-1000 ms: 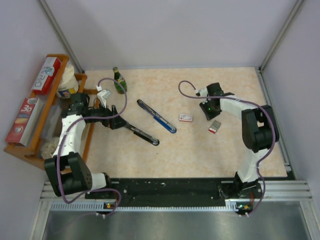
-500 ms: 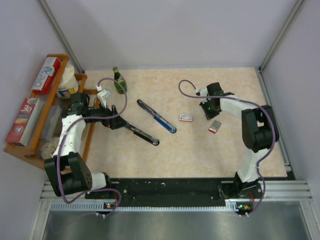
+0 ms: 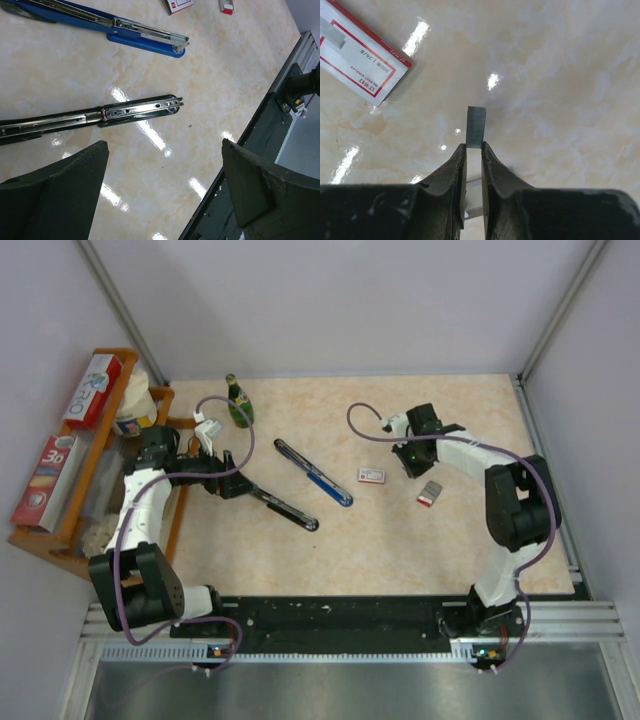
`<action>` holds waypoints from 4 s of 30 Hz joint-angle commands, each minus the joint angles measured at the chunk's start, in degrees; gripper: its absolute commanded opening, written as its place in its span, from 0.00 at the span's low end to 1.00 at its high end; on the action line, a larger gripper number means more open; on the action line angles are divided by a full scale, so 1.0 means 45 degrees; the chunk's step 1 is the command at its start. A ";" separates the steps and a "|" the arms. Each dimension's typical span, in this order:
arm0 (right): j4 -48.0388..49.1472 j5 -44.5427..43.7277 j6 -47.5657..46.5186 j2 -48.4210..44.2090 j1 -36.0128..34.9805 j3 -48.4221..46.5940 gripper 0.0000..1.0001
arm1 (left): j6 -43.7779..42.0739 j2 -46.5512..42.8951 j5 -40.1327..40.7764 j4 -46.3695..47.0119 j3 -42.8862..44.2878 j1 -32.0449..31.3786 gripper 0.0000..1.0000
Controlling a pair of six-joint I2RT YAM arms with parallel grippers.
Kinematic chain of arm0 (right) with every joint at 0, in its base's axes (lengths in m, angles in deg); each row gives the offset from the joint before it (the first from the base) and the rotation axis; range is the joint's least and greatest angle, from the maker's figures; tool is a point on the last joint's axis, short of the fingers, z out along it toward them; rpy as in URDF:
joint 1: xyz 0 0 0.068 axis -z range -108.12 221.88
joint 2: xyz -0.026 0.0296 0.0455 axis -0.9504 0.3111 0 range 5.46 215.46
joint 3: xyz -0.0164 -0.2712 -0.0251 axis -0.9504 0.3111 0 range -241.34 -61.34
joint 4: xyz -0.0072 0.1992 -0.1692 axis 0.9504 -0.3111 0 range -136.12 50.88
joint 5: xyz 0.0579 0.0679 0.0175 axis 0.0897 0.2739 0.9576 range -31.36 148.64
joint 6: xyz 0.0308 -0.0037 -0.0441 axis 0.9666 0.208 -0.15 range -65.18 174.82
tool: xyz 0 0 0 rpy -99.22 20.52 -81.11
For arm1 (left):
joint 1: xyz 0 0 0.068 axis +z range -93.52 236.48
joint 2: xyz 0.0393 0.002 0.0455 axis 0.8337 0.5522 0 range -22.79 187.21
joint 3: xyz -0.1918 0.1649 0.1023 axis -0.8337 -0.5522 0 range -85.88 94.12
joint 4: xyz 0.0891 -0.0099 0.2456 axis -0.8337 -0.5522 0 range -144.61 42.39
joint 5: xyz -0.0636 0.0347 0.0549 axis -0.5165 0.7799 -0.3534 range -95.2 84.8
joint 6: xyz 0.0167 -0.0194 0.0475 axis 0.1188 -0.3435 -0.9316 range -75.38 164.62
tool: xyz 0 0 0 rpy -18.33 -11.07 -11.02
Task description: Load the staples into the stapler
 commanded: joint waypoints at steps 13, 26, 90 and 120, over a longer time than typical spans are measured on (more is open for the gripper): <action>-0.0432 -0.0561 -0.0508 -0.0100 -0.0902 -0.0271 0.14 | -0.0227 -0.0059 -0.0274 -0.0029 0.0024 0.0135 0.99; -0.0842 -0.1557 -0.0958 0.0369 -0.1468 -0.0388 0.14 | -0.0227 -0.0099 -0.0313 -0.0048 0.0024 0.0174 0.99; -0.6152 1.1857 -0.3651 -0.3440 -0.1176 -0.1716 0.15 | -0.3196 0.1170 0.1171 0.2075 0.3129 -0.7597 0.98; -1.4085 1.7232 -1.0313 -0.0021 -0.0805 -0.4061 0.17 | -0.3858 0.0487 0.0312 0.7297 0.0747 -1.0783 0.77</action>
